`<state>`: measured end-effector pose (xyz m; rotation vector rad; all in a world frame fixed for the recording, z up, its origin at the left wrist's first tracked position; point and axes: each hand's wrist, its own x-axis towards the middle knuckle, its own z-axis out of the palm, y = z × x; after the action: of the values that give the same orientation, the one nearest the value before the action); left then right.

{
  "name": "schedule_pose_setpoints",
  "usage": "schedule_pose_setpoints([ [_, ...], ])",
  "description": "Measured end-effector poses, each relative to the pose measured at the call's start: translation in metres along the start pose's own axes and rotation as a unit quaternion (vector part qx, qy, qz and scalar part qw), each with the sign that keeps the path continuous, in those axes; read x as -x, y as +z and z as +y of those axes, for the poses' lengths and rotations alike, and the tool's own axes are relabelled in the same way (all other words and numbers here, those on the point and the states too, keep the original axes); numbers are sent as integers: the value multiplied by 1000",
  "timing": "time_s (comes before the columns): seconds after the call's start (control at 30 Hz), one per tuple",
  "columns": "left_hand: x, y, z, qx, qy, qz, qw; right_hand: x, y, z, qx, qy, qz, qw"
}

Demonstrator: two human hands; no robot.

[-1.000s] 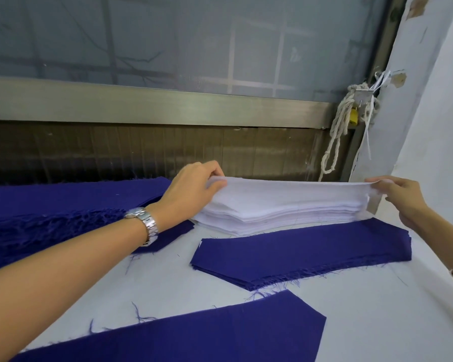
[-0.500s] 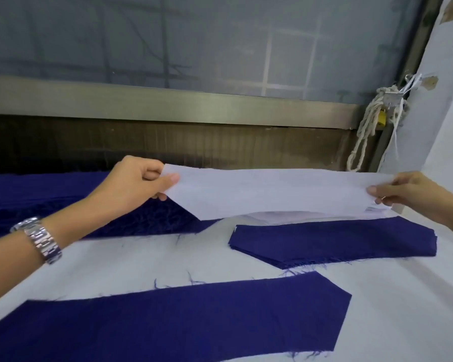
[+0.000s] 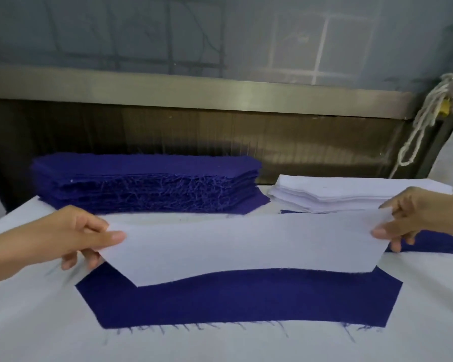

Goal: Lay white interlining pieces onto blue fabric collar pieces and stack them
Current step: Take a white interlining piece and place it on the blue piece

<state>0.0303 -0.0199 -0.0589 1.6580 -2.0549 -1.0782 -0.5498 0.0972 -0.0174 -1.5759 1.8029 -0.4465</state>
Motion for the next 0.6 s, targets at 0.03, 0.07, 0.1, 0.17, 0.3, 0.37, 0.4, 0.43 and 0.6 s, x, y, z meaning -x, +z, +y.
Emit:
schedule_pose_setpoints([
  [0.03, 3, -3, -6, -10, -9, -12, 1000, 0, 3, 0, -5, 1, -15, 1000],
  [0.07, 5, -5, -11, -16, -17, -26, 999, 1, 6, 0, -7, 5, -28, 1000],
  [0.1, 6, -7, -13, -22, -22, -40, 999, 1, 9, 2, -6, 10, -37, 999],
  [0.17, 7, -8, -12, -34, -22, -60, 997, 2, 16, 8, 2, 17, -49, 999],
  [0.3, 8, -1, -6, -48, -40, -107, 992, 5, 28, 13, 7, 34, -106, 994],
  [0.37, 9, 3, -4, -49, -54, -117, 990, 7, 32, 11, 13, 44, -129, 991],
  [0.4, 10, 5, -4, -48, -59, -116, 990, 7, 34, 10, 19, 47, -135, 990],
  [0.43, 10, 7, -3, -48, -62, -113, 990, 7, 36, 9, 25, 48, -138, 989],
  [0.6, 9, 12, -3, -55, -74, -99, 991, 8, 41, 8, 35, 52, -134, 989],
])
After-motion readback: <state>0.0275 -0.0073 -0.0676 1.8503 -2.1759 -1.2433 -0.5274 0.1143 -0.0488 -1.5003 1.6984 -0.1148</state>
